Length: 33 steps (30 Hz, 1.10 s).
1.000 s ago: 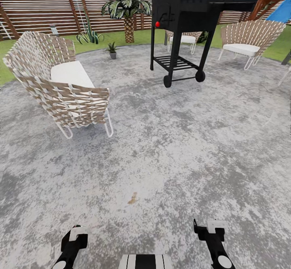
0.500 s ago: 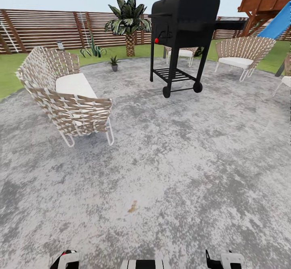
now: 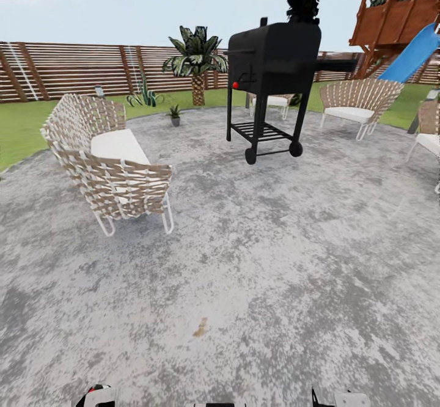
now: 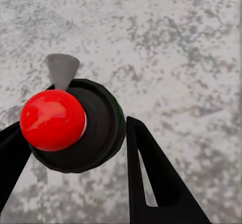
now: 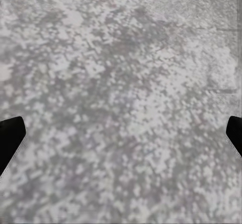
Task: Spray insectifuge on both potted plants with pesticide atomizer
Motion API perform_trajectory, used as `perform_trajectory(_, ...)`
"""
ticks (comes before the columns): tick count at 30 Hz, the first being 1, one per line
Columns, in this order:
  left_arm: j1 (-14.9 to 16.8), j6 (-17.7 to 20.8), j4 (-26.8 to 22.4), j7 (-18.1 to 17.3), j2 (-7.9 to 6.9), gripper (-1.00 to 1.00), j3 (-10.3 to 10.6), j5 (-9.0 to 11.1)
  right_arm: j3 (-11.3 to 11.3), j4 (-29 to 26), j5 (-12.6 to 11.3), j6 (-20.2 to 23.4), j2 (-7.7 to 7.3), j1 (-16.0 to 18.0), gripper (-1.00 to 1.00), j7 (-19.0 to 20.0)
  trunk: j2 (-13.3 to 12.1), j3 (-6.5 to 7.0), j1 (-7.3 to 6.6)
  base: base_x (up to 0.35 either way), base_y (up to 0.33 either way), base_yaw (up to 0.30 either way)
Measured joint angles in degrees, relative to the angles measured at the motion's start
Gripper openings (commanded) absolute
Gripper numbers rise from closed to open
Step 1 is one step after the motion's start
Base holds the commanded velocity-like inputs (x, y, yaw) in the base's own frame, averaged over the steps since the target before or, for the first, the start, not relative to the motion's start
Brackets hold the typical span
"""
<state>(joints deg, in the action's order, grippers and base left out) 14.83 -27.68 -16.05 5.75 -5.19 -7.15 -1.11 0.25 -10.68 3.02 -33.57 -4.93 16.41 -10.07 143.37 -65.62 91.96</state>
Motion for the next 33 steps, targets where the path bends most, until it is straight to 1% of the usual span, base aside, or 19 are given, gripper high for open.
perform_trajectory(4, 0.0, 0.0, 0.0, 0.0, -0.08, -1.0, -0.1, 0.0, 0.0, 0.0, 0.0, 0.0, 0.0, 0.0, 1.0, 0.0, -0.1, 1.24, -0.1, 0.0, 0.0, -0.073)
perform_trajectory(11, 0.0, 0.0, 0.0, 0.0, -0.08, -1.0, 0.0, 0.0, 0.0, 0.0, 0.0, 0.0, 0.02, 0.0, 1.0, 0.1, -0.2, 3.39, -0.29, 0.0, 0.0, -0.166)
perform_trajectory(16, 0.0, 0.0, 0.0, 0.0, -0.07, -1.0, 0.0, -0.1, 0.0, 0.0, 0.0, 0.1, 0.03, 0.0, 1.0, 0.1, -2.2, 4.54, -1.38, 0.0, 0.0, -0.054)
perform_trajectory(33, 0.0, 0.0, 0.1, 0.0, 0.07, -1.0, 0.0, -0.1, 0.0, -0.1, 0.1, 0.1, 0.06, 0.0, 1.0, 0.0, -9.0, 7.62, -5.11, 0.0, 0.0, -0.001)
